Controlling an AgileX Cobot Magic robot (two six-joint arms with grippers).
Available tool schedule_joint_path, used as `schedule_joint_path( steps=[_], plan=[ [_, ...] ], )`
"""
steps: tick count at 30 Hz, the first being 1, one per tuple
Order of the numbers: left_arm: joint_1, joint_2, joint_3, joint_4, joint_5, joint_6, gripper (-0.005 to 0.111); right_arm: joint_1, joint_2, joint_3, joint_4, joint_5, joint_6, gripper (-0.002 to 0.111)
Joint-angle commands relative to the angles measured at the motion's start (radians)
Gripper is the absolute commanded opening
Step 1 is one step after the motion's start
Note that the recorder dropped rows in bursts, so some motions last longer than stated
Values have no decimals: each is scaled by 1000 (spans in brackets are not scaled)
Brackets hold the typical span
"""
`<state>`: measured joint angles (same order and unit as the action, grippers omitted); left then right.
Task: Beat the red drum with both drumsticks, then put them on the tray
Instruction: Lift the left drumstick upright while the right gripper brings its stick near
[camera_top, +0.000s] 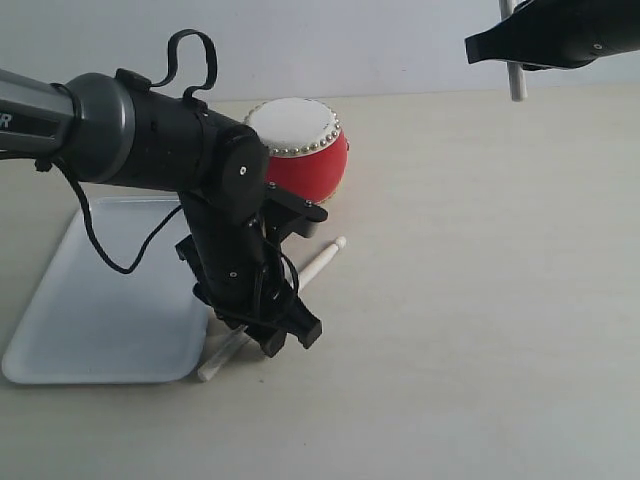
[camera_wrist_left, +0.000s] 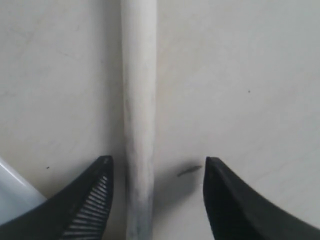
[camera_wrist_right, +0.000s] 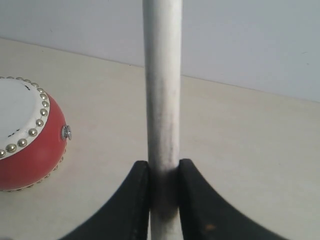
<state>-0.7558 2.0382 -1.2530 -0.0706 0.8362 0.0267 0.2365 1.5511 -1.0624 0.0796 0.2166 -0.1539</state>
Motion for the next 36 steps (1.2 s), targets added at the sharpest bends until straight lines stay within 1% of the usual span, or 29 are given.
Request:
schedule_joint_path(
  steps=[1,7,8,12,19,22,31,36],
  plan=[
    [-2,-2,11,-3,-4,-5,54,-3,-2,-2,1,-24,0,0],
    [-2,-2,11,-3,-4,-5,52,-3,-2,-2,1,-24,0,0],
    [-2,-2,11,-3,-4,-5,50,-3,-2,-2,1,-24,0,0],
    [-2,-2,11,-3,-4,-5,32,-3,-2,-2,1,-24,2,0],
    [-2,-2,11,-3,-18,-5,14,-3,-2,-2,1,-24,2,0],
    [-2,-2,11,-3,-30,-5,1,-3,-2,-2,1,-24,2,0],
    [-2,-7,9,-3,-49,6,0,-3,-2,-2,1,-26,2,0],
    [-2,-37,9,-3,-110,8,0,-3,-2,-2,1,-29,2,0]
  ],
)
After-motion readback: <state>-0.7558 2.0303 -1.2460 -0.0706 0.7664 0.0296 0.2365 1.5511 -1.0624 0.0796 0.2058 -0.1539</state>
